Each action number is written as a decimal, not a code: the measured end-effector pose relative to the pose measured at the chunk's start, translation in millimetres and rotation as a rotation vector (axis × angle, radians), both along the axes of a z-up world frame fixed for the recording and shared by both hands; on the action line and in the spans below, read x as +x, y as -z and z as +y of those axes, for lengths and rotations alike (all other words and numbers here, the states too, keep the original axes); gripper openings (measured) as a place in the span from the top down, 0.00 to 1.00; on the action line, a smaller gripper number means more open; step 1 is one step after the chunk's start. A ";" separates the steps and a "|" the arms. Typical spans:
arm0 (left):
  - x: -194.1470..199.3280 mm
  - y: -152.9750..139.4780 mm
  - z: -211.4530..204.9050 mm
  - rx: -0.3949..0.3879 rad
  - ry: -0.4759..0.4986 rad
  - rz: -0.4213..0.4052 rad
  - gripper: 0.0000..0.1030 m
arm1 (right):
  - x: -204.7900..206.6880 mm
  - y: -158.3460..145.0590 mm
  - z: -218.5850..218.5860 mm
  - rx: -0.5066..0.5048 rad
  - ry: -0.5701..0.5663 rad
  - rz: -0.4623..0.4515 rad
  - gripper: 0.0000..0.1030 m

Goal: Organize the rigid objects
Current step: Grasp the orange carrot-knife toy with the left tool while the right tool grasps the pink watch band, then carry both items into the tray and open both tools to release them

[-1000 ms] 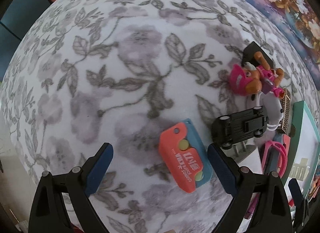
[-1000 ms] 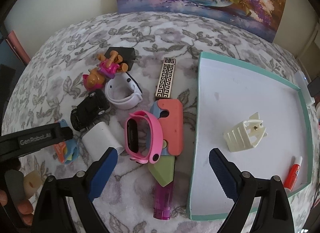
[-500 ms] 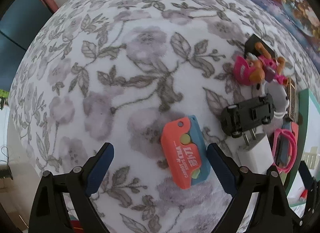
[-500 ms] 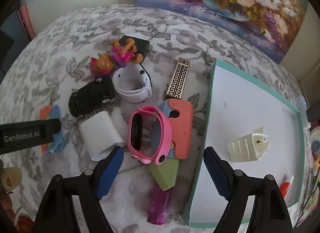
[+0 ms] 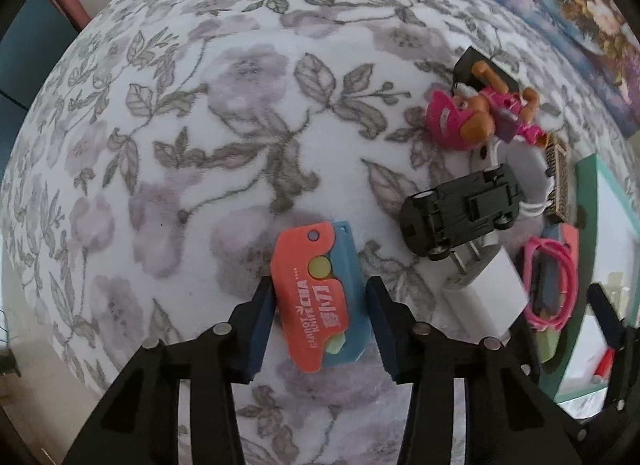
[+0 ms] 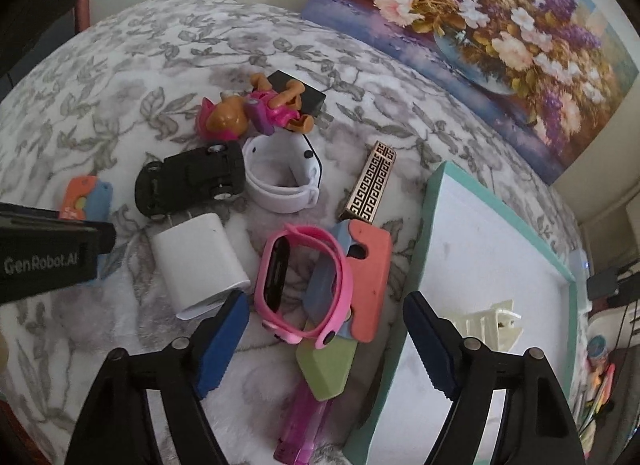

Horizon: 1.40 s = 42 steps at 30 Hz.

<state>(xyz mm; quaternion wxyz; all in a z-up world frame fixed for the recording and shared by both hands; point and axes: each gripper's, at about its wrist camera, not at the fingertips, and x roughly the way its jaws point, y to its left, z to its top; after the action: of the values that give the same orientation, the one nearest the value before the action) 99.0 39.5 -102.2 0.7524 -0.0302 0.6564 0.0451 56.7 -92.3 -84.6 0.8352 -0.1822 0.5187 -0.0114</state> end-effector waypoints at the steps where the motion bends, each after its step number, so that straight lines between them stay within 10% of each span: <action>1: 0.2 0.9 -2.4 0.003 0.003 0.001 0.54 | -0.2 1.2 1.6 -0.015 -0.008 -0.002 0.21; 10: -2.7 1.3 -11.7 -0.001 0.005 0.000 0.55 | 6.2 7.7 8.3 -0.090 -0.042 -0.022 0.23; 20: 2.2 5.9 -4.0 0.018 0.016 -0.005 0.55 | 4.9 8.2 15.0 -0.094 -0.095 -0.019 0.47; 42: -5.1 -91.7 -26.6 0.046 0.026 -0.304 0.56 | 3.9 -72.7 -70.0 0.354 0.218 -0.115 0.48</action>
<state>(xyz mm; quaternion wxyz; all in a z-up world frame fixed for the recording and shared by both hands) 93.9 13.0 -10.6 0.8442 -0.0109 0.5340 0.0456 60.6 -162.3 -11.9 0.8762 0.0255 0.4809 -0.0208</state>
